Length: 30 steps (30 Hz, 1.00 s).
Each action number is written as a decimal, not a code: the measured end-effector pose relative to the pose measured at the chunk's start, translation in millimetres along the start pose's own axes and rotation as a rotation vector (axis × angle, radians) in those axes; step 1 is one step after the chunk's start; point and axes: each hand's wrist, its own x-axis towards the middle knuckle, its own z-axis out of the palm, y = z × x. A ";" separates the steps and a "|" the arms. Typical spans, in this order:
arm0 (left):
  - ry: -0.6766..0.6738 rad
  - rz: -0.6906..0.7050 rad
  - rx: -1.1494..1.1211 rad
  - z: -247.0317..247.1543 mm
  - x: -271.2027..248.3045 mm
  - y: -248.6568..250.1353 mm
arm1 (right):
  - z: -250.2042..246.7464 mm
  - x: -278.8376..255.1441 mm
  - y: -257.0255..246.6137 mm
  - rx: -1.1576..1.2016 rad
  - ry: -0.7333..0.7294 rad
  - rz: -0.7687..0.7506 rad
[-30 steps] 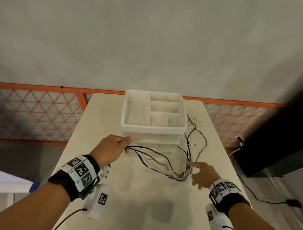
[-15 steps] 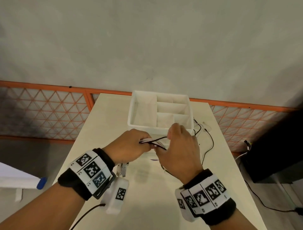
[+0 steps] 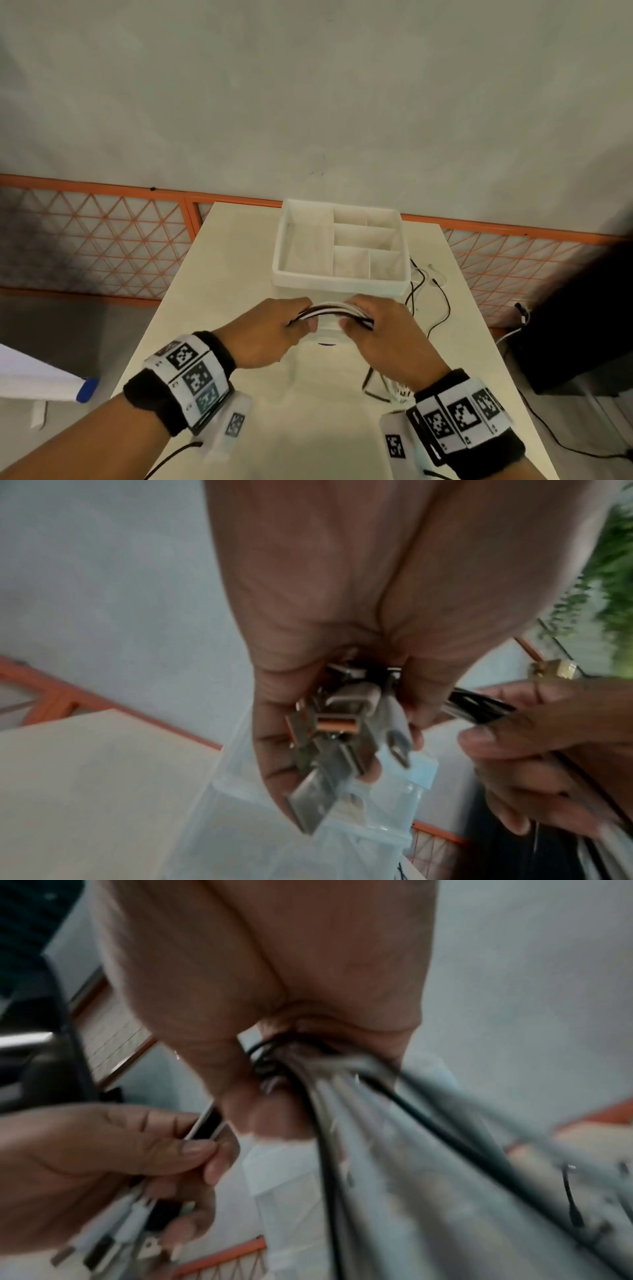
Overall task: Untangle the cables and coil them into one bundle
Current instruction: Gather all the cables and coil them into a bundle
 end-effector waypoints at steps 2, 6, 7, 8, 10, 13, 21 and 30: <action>-0.039 0.043 0.116 3.4 4.2 3.2 | 3.7 -2.0 -4.0 -0.087 -0.091 -0.025; -0.024 0.153 0.103 -0.8 12.2 10.5 | 4.9 1.8 -14.5 0.098 -0.076 -0.092; 0.003 0.134 -0.013 -4.3 11.3 10.8 | 3.9 1.5 -13.3 0.196 -0.049 -0.067; 0.034 0.092 -0.188 -7.8 9.3 11.6 | 2.3 0.8 -11.4 0.279 -0.013 -0.046; 0.057 -0.003 -0.634 -12.3 2.6 15.7 | -0.6 -2.6 -6.7 0.402 0.036 -0.042; 0.054 -0.128 -1.078 -8.8 -1.1 22.4 | -0.6 -5.0 -4.4 0.464 0.035 -0.102; 0.168 -0.205 -1.018 -1.4 6.9 35.9 | 9.4 -7.1 -8.4 0.331 0.028 -0.199; 0.032 -0.064 -0.749 2.4 2.6 42.9 | 13.3 -0.3 -6.8 0.197 -0.002 -0.248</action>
